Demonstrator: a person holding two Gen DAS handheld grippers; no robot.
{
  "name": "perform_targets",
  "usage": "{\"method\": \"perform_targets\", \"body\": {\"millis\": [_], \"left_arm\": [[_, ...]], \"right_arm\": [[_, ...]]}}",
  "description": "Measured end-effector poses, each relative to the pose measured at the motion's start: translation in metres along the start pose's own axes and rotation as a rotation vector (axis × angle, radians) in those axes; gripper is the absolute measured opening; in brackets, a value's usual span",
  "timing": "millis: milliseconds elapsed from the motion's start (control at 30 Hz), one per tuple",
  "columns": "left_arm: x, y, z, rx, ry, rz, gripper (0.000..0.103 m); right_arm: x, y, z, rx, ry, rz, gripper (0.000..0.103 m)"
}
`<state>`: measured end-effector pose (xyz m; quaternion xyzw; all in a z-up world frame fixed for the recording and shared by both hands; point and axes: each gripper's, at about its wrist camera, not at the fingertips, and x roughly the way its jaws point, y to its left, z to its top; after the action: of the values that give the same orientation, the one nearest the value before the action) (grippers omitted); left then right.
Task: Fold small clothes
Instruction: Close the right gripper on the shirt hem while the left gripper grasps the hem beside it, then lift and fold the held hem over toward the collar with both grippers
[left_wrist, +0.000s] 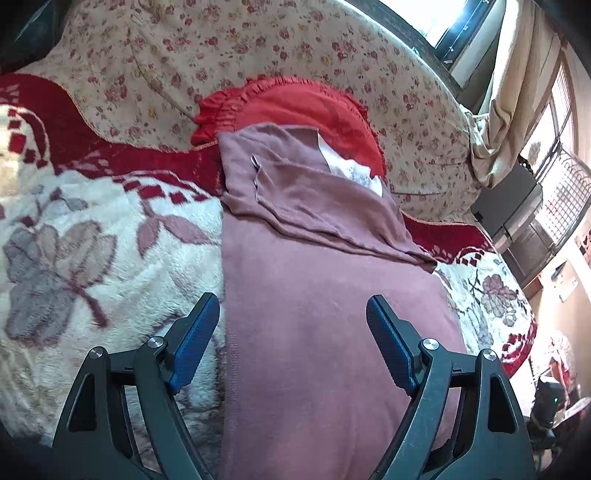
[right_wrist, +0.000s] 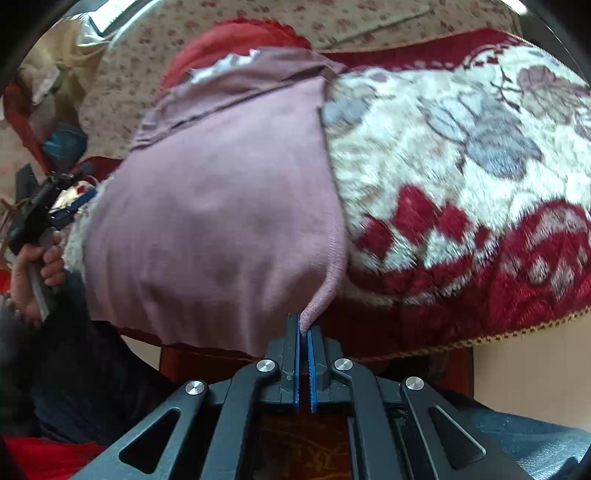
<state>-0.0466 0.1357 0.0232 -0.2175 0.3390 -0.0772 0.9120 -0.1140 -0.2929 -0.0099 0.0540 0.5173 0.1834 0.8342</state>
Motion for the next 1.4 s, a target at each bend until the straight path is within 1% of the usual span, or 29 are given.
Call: {"method": "perform_targets", "body": {"millis": [100, 200, 300, 333, 400, 467, 533, 633, 767, 867, 900, 933, 967, 1000, 1033, 1067, 1133, 1167, 1200, 1233, 1333, 1400], "left_arm": [[-0.019, 0.000, -0.001, 0.015, 0.020, 0.020, 0.082], [-0.041, 0.002, -0.012, 0.028, 0.067, 0.070, 0.082], [-0.058, 0.004, -0.032, 0.045, 0.157, 0.131, 0.082], [-0.061, 0.007, -0.042, 0.033, 0.204, 0.145, 0.082], [-0.061, 0.010, -0.061, 0.011, 0.275, 0.143, 0.082], [-0.055, 0.009, -0.087, 0.024, 0.355, 0.155, 0.082], [-0.047, 0.008, -0.106, 0.049, 0.406, 0.181, 0.082], [-0.031, 0.008, -0.127, 0.050, 0.484, 0.178, 0.082], [-0.025, 0.009, -0.128, 0.046, 0.489, 0.157, 0.080], [-0.022, 0.011, -0.130, 0.044, 0.509, 0.145, 0.068], [-0.021, 0.011, -0.131, 0.045, 0.515, 0.135, 0.058], [-0.020, 0.010, -0.132, 0.049, 0.522, 0.131, 0.052], [-0.017, 0.010, -0.132, 0.052, 0.531, 0.136, 0.051], [-0.016, 0.010, -0.133, 0.054, 0.537, 0.138, 0.046], [-0.015, 0.009, -0.133, 0.053, 0.543, 0.137, 0.034], [-0.014, 0.009, -0.133, 0.049, 0.549, 0.135, 0.029], [-0.015, 0.011, -0.132, 0.039, 0.546, 0.133, 0.013], [-0.017, 0.012, -0.132, 0.029, 0.542, 0.125, 0.012], [-0.019, 0.014, -0.131, 0.020, 0.532, 0.119, 0.007], [-0.023, 0.016, -0.130, 0.016, 0.525, 0.110, 0.005], [-0.030, 0.010, -0.126, 0.021, 0.511, 0.044, 0.004], [-0.038, 0.005, -0.121, 0.026, 0.486, -0.017, 0.003]], "right_arm": [[-0.006, 0.002, 0.003, -0.004, -0.028, 0.014, 0.003], [-0.010, 0.011, 0.010, -0.027, -0.072, 0.023, 0.003], [-0.015, 0.026, 0.023, -0.058, -0.144, 0.010, 0.003], [-0.017, 0.031, 0.029, -0.065, -0.172, 0.007, 0.003], [-0.020, 0.034, 0.035, -0.075, -0.207, -0.013, 0.003], [-0.020, 0.035, 0.040, -0.066, -0.224, -0.023, 0.003], [-0.017, 0.036, 0.044, -0.057, -0.217, -0.023, 0.003], [-0.015, 0.039, 0.046, -0.061, -0.212, -0.026, 0.003], [-0.014, 0.039, 0.046, -0.067, -0.205, -0.031, 0.003], [-0.013, 0.033, 0.045, -0.047, -0.202, -0.040, 0.003], [-0.012, 0.032, 0.045, -0.038, -0.199, -0.040, 0.003], [-0.011, 0.031, 0.046, -0.036, -0.195, -0.042, 0.003], [-0.010, 0.032, 0.046, -0.038, -0.193, -0.045, 0.003], [-0.009, 0.033, 0.047, -0.041, -0.192, -0.049, 0.003], [-0.008, 0.034, 0.047, -0.042, -0.193, -0.051, 0.003], [-0.008, 0.034, 0.048, -0.042, -0.192, -0.053, 0.003], [-0.007, 0.033, 0.048, -0.036, -0.191, -0.060, 0.003], [-0.007, 0.032, 0.048, -0.031, -0.190, -0.062, 0.003], [-0.007, 0.031, 0.049, -0.027, -0.190, -0.062, 0.003], [-0.007, 0.030, 0.049, -0.022, -0.191, -0.062, 0.003], [-0.009, 0.026, 0.049, -0.003, -0.199, -0.066, 0.003], [-0.012, 0.024, 0.049, 0.014, -0.212, -0.066, 0.003]]}}
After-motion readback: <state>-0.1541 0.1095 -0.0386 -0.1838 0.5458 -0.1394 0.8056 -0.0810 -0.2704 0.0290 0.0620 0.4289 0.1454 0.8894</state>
